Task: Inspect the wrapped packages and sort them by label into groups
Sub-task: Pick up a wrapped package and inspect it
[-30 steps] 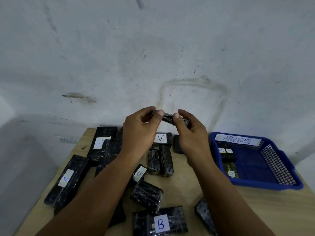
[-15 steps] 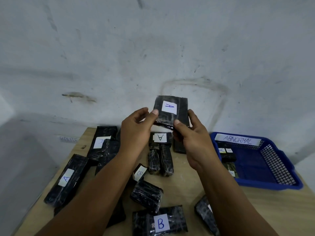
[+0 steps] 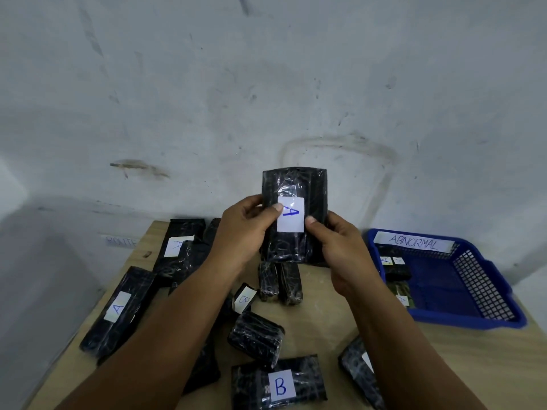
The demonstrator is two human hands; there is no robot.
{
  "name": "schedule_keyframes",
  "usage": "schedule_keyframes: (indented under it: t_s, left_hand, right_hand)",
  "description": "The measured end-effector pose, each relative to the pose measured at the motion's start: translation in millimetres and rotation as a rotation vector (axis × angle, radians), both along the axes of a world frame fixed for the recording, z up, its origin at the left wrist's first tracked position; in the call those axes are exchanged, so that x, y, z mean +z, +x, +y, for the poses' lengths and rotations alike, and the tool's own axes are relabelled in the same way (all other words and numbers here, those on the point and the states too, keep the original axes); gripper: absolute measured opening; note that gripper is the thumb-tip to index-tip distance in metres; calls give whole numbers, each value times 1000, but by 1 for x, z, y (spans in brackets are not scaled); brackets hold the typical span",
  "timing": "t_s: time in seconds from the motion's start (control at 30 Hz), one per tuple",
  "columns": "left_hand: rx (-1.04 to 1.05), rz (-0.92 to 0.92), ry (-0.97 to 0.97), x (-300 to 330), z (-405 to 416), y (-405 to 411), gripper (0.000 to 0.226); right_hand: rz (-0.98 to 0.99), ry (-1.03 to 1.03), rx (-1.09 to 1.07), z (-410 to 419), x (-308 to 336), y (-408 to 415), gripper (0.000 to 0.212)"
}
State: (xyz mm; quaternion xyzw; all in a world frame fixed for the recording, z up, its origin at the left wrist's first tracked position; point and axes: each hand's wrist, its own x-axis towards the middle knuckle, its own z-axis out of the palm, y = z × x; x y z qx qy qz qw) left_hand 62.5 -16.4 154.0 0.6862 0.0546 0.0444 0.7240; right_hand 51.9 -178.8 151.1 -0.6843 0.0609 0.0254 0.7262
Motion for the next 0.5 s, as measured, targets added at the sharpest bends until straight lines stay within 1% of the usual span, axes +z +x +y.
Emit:
schedule_keyframes:
  t_s: [0.07,0.13,0.23,0.33,0.4,0.47,0.5]
  left_hand:
    - [34,-51,0,2,1,4,12]
    - [58,-70,32,1,3,9,15]
    - [4,-82,123,-4,4,8,20]
    - [-34,-121,156,-9,2,4,25]
    - [-20,-155,218,-8,1,2,21]
    - [-24,-135,276,-2,1,-1,9]
    - [-24,-110,289,2,0,-3,14]
  right_hand:
    - [1,-21,33,0,-3,-1,16]
    - [-12,-23,33,2,-3,-3,17]
    - [-105,-21,-49,3,0,-1,23]
    - [-197,-65,-121,0,3,3,20]
    - [-229,-111,-125,-2,5,3,23]
    - [-253,-159,-129,-2,3,3,25]
    - [-257,-190,-134,-2,1,3,25]
